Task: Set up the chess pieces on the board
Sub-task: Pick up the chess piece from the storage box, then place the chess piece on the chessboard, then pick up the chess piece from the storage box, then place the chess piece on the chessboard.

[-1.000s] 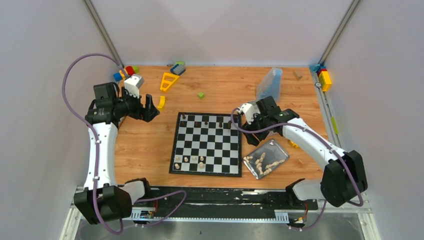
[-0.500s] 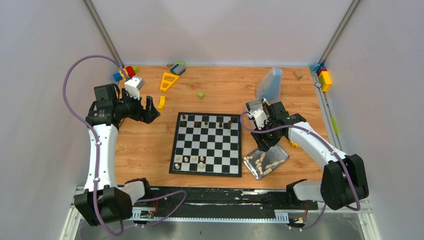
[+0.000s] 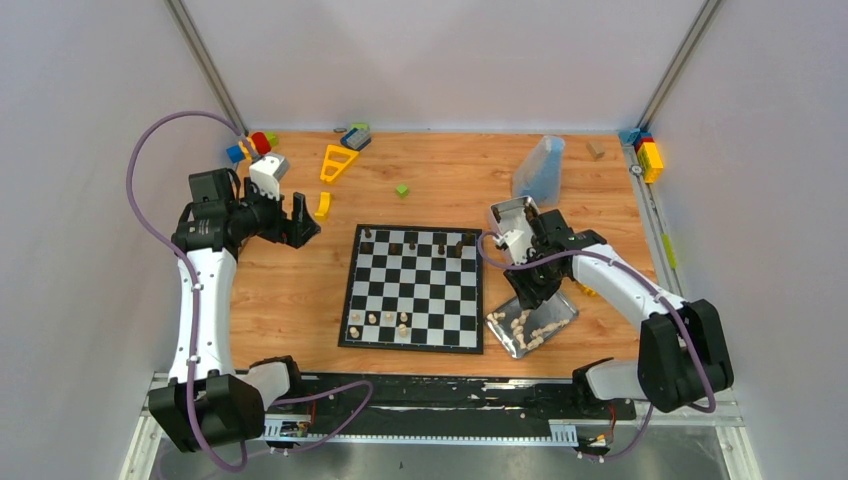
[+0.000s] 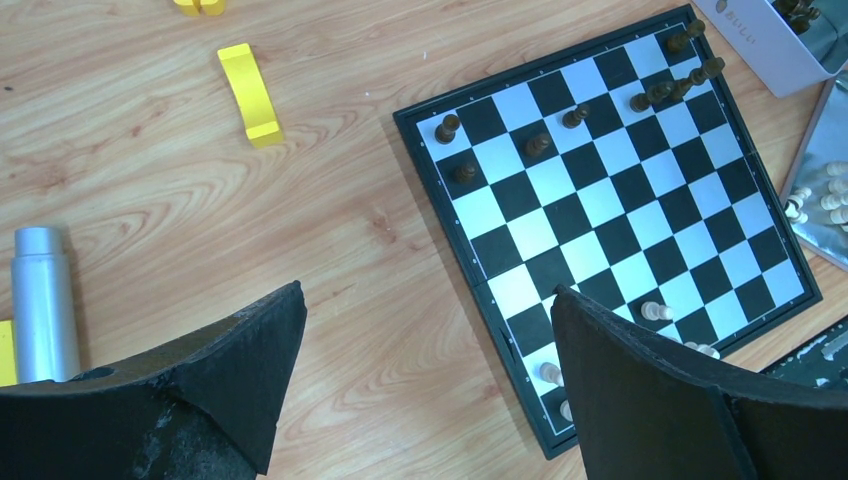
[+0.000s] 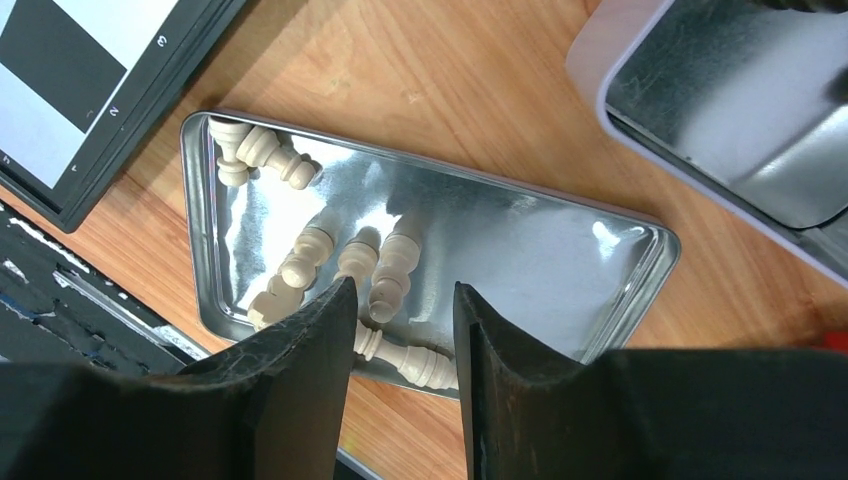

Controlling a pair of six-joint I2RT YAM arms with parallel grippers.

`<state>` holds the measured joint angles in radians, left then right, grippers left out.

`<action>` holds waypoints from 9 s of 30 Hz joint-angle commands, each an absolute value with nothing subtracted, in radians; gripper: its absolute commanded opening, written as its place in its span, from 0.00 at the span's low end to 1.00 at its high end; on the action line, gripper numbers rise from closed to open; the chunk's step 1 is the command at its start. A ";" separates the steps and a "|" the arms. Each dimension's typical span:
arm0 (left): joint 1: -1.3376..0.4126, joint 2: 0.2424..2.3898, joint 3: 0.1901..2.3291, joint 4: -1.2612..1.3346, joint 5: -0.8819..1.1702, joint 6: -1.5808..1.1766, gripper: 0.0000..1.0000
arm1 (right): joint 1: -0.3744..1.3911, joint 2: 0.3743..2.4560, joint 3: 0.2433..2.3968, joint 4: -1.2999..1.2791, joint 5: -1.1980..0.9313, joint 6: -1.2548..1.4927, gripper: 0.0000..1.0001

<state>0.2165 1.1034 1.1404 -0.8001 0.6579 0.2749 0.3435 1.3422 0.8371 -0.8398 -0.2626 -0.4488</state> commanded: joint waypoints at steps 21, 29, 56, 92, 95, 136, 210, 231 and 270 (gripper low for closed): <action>0.222 1.083 1.143 -0.794 0.673 0.287 1.00 | 0.343 1.379 0.853 -0.868 -0.279 -0.488 0.12; 0.222 1.085 1.151 -0.791 0.665 0.282 1.00 | 0.343 1.345 0.983 -0.944 -0.249 -0.500 0.05; 0.222 1.110 1.148 -0.757 0.543 0.249 1.00 | 0.802 1.516 1.245 -0.959 -0.353 -0.467 0.05; 0.223 1.112 1.164 -0.761 0.478 0.239 1.00 | 1.080 1.789 1.342 -0.918 -0.303 -0.483 0.05; 0.223 1.114 1.164 -0.761 0.481 0.237 1.00 | 1.080 1.793 1.329 -0.918 -0.297 -0.485 0.07; 0.222 1.083 1.146 -0.752 0.525 0.234 1.00 | 0.448 1.367 0.904 -0.855 -0.301 -0.436 0.55; 0.222 1.083 1.151 -0.756 0.536 0.240 1.00 | 0.255 1.475 0.932 -0.863 -0.308 -0.525 0.02; 0.223 1.068 1.152 -0.752 0.498 0.234 1.00 | 0.653 1.537 1.206 -0.989 -0.329 -0.440 0.02; 0.222 1.059 1.144 -0.759 0.483 0.249 1.00 | 0.826 1.563 1.170 -0.934 -0.237 -0.431 0.58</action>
<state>0.2165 1.0729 1.1397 -0.7799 0.4763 0.2485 0.8524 1.6810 1.1763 -0.9478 -0.2462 -0.4355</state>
